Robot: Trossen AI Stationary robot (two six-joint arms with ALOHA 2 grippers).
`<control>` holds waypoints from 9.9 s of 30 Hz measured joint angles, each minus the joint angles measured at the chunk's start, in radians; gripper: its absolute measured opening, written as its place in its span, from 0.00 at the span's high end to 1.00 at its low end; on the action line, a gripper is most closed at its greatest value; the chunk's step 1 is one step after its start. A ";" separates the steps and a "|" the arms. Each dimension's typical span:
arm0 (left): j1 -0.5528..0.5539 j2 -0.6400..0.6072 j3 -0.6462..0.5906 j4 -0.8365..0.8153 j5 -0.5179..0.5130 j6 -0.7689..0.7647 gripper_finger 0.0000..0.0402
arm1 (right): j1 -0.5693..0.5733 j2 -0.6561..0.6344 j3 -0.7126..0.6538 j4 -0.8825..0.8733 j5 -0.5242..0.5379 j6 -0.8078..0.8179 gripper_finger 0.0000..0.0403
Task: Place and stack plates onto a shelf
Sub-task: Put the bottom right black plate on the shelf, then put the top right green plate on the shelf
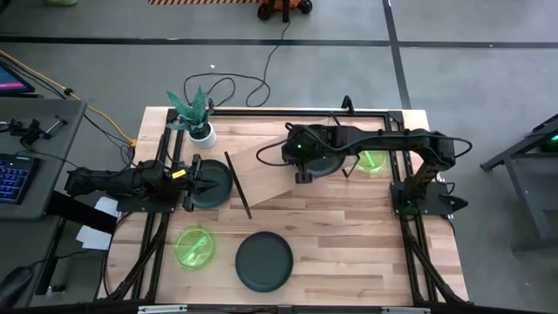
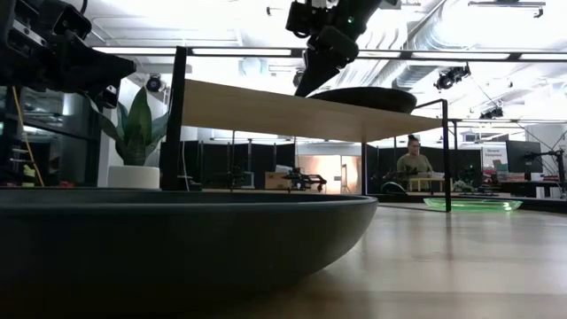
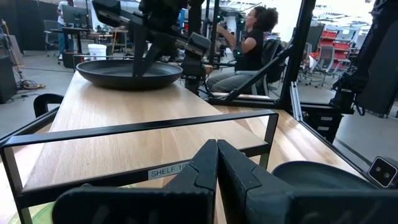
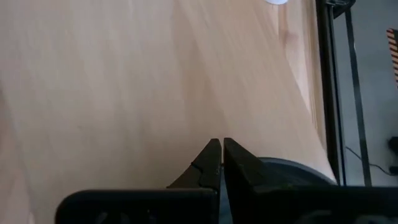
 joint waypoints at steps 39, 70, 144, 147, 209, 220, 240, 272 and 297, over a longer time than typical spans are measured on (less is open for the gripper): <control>0.000 0.000 0.000 0.000 0.000 0.000 1.00 | 0.582 -0.620 -0.694 0.442 0.168 0.687 1.00; 0.000 0.000 0.000 0.006 0.000 0.000 1.00 | 0.490 -0.634 -0.885 0.768 0.188 0.657 1.00; 0.000 0.000 0.000 0.006 0.000 -0.035 1.00 | -0.597 -0.823 -1.149 -0.126 0.177 1.495 0.64; 0.000 0.000 0.000 0.006 0.000 -0.035 1.00 | -0.586 -0.824 -1.195 -0.069 0.184 1.528 0.64; 0.000 0.000 0.000 0.006 0.000 -0.034 1.00 | -0.530 -0.965 -1.284 0.442 0.471 1.504 1.00; 0.000 0.000 0.000 0.006 0.000 -0.034 1.00 | -0.522 -0.972 -1.283 0.388 0.366 1.495 1.00; 0.000 0.000 0.000 0.006 0.000 -0.034 1.00 | -0.515 -0.748 -1.282 0.491 0.381 1.533 0.61; 0.000 0.000 0.000 0.005 0.000 -0.034 1.00 | -0.485 -0.485 -1.282 0.810 0.526 1.546 1.00; 0.000 0.000 0.000 0.000 0.000 -0.031 1.00 | -0.483 -0.795 -1.282 0.583 0.418 1.454 0.98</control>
